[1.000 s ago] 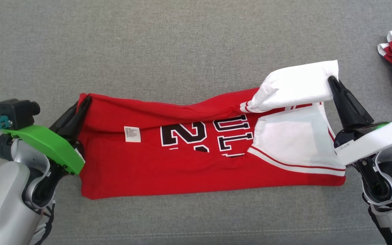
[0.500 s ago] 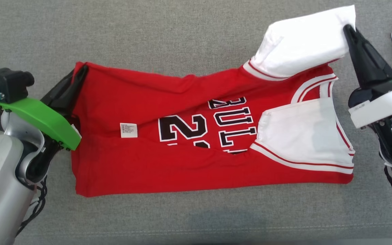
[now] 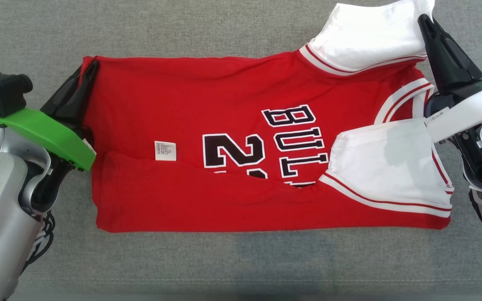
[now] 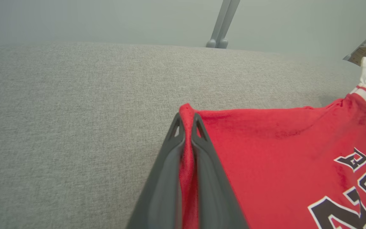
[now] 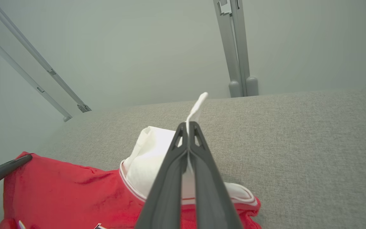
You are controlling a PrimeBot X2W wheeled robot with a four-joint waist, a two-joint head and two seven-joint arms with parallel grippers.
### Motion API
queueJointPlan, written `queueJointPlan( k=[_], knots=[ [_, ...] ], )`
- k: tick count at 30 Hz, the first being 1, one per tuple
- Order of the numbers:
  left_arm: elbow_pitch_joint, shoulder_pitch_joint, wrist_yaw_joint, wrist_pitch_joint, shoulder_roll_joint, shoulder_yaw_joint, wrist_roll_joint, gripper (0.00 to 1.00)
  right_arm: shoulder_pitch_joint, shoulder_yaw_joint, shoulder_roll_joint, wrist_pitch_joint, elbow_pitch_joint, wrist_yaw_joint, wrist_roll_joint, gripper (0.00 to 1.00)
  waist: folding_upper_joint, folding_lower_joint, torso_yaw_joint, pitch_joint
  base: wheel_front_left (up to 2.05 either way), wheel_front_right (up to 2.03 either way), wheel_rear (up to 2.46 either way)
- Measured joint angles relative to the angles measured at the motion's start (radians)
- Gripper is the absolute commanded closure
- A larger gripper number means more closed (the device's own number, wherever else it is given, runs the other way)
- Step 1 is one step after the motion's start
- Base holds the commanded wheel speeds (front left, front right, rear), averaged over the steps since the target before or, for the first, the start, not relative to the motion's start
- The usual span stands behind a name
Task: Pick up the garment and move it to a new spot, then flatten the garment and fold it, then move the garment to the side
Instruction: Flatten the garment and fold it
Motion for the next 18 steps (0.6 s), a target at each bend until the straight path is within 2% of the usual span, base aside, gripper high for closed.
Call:
queueJointPlan(
  k=[18],
  knots=[
    [0.033,0.003,0.0,-0.071,-0.007,-0.06,-0.01,1.0,0.021,0.0,-0.001,-0.001,-0.002,0.0,0.0,1.0,0.0,0.0,0.012,-0.012,0.0,0.0,0.0]
  ],
)
